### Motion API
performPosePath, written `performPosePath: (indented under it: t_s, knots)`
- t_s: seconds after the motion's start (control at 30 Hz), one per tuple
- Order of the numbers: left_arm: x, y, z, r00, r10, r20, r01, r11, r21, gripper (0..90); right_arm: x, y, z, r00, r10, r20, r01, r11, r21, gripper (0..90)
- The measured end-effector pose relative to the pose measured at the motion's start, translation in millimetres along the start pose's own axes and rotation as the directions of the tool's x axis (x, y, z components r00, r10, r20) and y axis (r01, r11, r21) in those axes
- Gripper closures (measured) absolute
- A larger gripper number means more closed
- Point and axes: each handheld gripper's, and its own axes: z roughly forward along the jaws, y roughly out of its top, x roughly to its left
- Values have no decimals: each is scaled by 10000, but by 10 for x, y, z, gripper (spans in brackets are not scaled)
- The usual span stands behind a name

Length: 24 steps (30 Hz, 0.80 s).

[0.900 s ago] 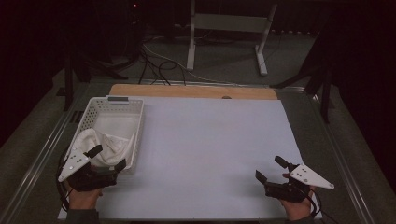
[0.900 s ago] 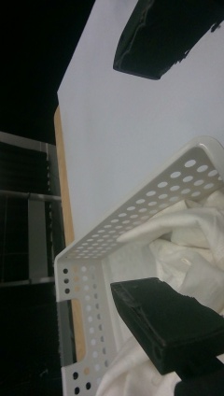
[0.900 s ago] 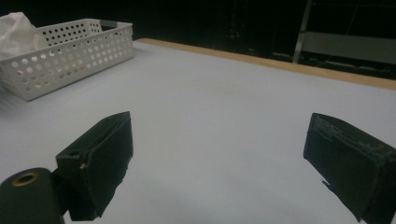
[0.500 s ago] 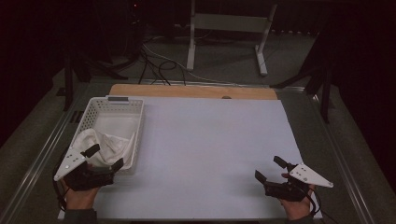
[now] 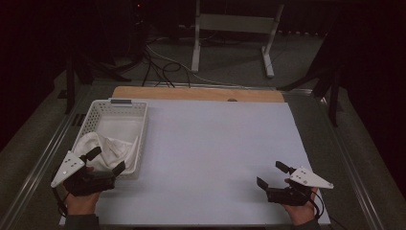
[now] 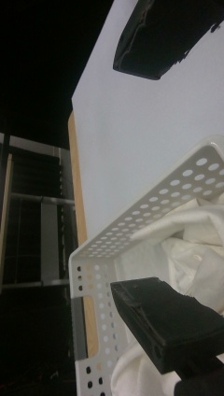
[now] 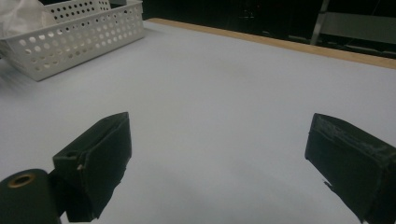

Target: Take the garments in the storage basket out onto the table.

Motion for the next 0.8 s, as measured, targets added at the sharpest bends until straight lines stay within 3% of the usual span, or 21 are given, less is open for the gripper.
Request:
performPosePath:
  t_s: [0.2, 0.4, 0.7, 0.8]
  knots:
    - [22, 55, 11, 9999, 146, 34, -146, 9999, 17, 13, -26, -9, 11, 9998, 190, 70, -190, 9998, 35, 74]
    - [39, 129, 4, 9996, -283, 99, 282, 9996, 100, 13, -38, -13, 9, 9997, 223, 118, -224, 9997, 37, 74]
    - [121, 173, -19, 9998, -168, -109, 171, 9995, 263, 7, -35, -15, 16, 9997, 207, 136, -208, 9998, 51, 74]
    - [162, 197, -24, 10000, -75, 3, 75, 9989, 456, 7, -38, -16, 16, 9997, 219, 131, -220, 9997, 67, 74]
